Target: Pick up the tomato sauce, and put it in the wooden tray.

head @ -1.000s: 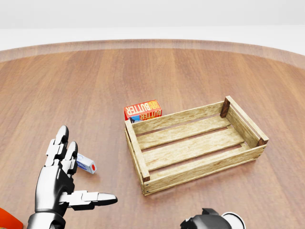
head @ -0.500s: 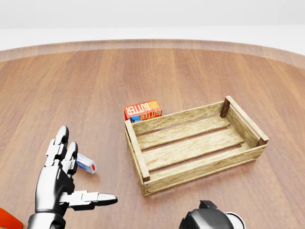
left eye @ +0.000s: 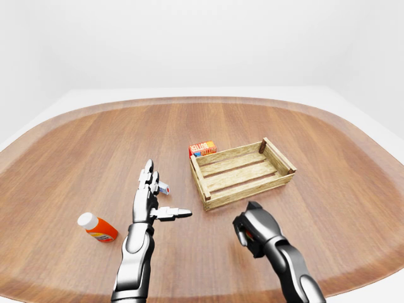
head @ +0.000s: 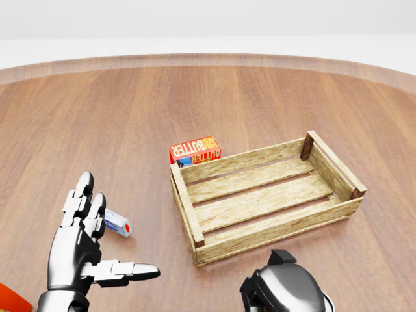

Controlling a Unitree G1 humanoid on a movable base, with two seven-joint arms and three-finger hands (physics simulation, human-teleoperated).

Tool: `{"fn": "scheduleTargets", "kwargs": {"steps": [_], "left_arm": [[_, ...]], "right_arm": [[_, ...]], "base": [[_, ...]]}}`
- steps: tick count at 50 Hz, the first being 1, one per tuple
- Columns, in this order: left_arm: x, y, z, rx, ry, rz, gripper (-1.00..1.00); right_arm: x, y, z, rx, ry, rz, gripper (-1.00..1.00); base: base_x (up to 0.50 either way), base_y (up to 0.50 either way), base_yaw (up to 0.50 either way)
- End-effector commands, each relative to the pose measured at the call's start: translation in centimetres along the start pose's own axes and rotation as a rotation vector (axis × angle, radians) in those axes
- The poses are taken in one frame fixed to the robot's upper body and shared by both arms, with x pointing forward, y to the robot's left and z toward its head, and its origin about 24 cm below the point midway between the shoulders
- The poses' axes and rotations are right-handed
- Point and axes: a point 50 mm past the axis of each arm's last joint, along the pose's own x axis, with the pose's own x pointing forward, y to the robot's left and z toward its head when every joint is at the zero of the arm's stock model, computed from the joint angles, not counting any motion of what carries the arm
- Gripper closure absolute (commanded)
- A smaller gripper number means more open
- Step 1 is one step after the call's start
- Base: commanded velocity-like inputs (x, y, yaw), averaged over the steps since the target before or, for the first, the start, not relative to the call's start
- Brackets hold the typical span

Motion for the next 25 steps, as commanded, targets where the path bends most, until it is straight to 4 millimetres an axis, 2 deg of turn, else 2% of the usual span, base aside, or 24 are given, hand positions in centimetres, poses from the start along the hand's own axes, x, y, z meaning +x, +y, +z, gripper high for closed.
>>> {"fn": "scheduleTargets", "kwargs": {"steps": [1, 4, 14, 25], "left_arm": [[0.0, 0.0, 0.0, 0.000, 0.000, 0.000, -1.00], [0.0, 0.0, 0.0, -0.001, 0.000, 0.000, -1.00], [0.0, 0.0, 0.0, -0.001, 0.001, 0.000, -1.00], [0.0, 0.0, 0.0, 0.000, 0.001, 0.000, -1.00]], "right_arm": [[-0.7, -2.5, 1.1, -0.016, -0.038, -0.110, 1.00], [-1.0, -3.6, 1.8, -0.021, -0.060, -0.141, 1.00], [-1.5, -5.6, 2.4, -0.015, -0.087, -0.207, 1.00], [-1.9, -7.1, 3.0, -0.029, -0.110, -0.256, 1.00]], "base": [[0.00, 0.00, 0.00], [0.00, 0.00, 0.00], [0.00, 0.00, 0.00], [0.00, 0.00, 0.00]]}}
